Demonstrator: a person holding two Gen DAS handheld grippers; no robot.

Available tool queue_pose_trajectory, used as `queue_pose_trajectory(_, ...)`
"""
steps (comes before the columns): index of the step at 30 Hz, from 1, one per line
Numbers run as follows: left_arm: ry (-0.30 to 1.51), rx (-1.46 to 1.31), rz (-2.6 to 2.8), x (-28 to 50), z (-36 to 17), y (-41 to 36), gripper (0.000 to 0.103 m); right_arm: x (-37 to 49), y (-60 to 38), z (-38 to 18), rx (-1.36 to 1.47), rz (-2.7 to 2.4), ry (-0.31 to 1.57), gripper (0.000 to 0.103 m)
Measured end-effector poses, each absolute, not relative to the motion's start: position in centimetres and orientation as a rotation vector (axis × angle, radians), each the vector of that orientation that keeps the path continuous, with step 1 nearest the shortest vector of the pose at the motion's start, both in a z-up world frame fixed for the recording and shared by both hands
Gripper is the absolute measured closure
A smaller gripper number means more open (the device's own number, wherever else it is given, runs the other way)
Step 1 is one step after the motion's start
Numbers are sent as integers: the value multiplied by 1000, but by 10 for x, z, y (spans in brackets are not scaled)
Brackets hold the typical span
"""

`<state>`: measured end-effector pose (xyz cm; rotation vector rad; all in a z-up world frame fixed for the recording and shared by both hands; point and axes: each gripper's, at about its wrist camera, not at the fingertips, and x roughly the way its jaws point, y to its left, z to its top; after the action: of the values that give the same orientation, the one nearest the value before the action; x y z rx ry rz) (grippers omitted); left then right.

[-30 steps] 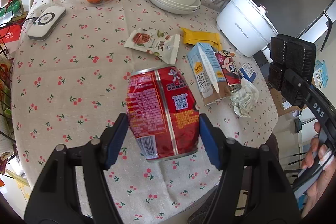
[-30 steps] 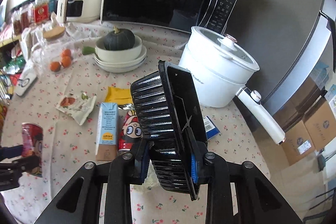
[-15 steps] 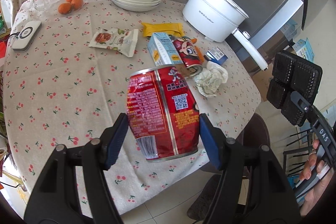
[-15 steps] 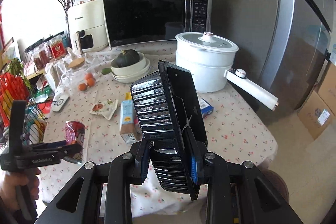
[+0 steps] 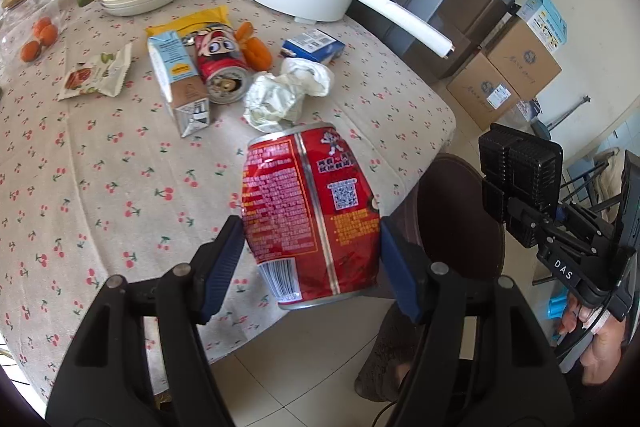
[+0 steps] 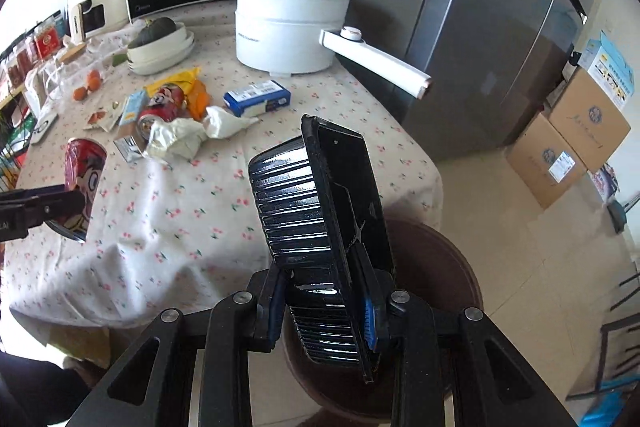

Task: Collect trash
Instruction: 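Carry the black tray over the bin and release it with the right tool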

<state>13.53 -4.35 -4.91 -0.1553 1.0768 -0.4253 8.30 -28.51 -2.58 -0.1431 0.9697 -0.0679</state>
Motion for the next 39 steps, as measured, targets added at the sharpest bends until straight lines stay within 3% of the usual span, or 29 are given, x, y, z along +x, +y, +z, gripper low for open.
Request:
queue_pose_trajectory(24,1115,-26,-630,108,-75,-183,34,50,-412,-84,-14,-257,1139,71)
queue_pose_trajectory(25,1117,-26,-634,108,-77,-187,34,51,-413,-86,-7,-242,1141,67)
queue_pose_trajectory(28,1123,-22,-645,108,-81,-198,35,48,-418,-86,23,-249,1143,34)
queue_pose_trajectory(29,1124,-19,-649,109,-82,-202,34,47,-420,-85,40,-249,1137,31)
queue_pose_trajectory(39,1136,14,-716,109,-96,-231,34,38,-445,-80,178,-278,1138,29)
